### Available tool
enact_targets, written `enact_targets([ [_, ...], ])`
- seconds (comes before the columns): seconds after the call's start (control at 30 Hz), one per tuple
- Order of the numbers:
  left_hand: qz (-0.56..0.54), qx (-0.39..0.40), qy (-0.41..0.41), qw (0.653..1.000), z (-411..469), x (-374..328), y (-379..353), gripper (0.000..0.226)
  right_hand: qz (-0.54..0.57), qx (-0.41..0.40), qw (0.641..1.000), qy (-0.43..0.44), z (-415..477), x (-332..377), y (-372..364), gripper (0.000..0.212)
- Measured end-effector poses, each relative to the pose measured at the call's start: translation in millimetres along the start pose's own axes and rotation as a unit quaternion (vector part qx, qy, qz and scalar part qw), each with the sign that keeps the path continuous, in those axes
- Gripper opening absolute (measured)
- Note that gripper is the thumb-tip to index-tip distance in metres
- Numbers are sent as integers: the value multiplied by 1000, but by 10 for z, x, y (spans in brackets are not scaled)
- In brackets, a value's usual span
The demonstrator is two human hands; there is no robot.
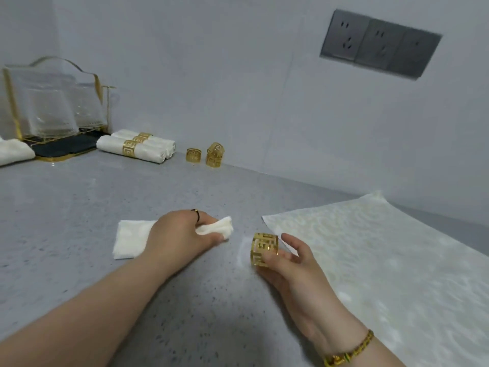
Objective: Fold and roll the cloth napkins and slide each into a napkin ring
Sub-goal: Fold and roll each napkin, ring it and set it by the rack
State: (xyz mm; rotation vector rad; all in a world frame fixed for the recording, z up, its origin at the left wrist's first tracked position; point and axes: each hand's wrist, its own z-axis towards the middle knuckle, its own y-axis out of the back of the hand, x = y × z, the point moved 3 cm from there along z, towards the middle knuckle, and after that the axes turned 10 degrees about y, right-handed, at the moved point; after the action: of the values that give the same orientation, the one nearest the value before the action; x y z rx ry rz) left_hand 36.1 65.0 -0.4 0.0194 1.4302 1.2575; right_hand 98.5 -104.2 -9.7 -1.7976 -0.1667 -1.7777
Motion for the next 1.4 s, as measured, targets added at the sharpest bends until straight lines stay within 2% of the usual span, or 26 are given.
enact_targets([
  [0.07, -56, -2, -21, 998, -170, -156, -6, 14, 26, -14, 999, 13, -44, 25, 12, 51],
  [0.13, -113, -2, -29, 993, -308, -263, -42, 26, 74, -7, 997, 19, -54, 58, -4, 52],
  [0.23, -184, -12, -3, 983, -382, -292, -68, 30, 122, 48, 991, 17, -47, 155, -8, 42],
  [0.33, -207, -8, 1, 978, -392, -279, -40, 28, 105, 96, 990, 15, -28, 143, -14, 37],
  [0.43, -210, 10, -1, 978, -381, -284, -44, 30, 39, 115, 992, 38, -17, 77, -19, 39],
  [0.6, -185, 53, -27, 981, -364, -295, -32, 42, -36, 159, 984, 66, -16, 91, -17, 37],
  [0.63, -173, 69, -40, 982, -368, -305, -47, 39, -53, 170, 982, 65, -22, 89, -16, 35],
  [0.7, -160, 94, -46, 982, -373, -298, -76, 19, -77, 194, 976, 57, -39, 68, -29, 32],
  [0.77, -161, 99, -32, 982, -353, -260, -87, 12, -84, 202, 974, 53, -43, 54, -38, 31],
  [0.97, -134, 58, -31, 989, -320, -247, -97, 40, -65, 179, 981, 49, -16, 29, -40, 34],
  [1.03, -135, 86, -15, 987, -322, -234, -116, 49, -68, 183, 980, 45, -10, -10, -43, 35],
  [1.17, -99, 130, -42, 986, -365, -272, -145, 60, -75, 188, 978, 39, 1, -56, -39, 37],
  [1.3, -42, 161, -83, 983, -401, -340, -263, 88, -67, 190, 979, 26, 5, -97, -50, 40],
  [1.33, -30, 141, -86, 986, -391, -342, -277, 89, -62, 186, 980, 23, 11, -106, -59, 40],
  [1.4, -1, 97, -95, 991, -369, -338, -284, 71, -26, 171, 985, 3, 36, -129, -62, 39],
])
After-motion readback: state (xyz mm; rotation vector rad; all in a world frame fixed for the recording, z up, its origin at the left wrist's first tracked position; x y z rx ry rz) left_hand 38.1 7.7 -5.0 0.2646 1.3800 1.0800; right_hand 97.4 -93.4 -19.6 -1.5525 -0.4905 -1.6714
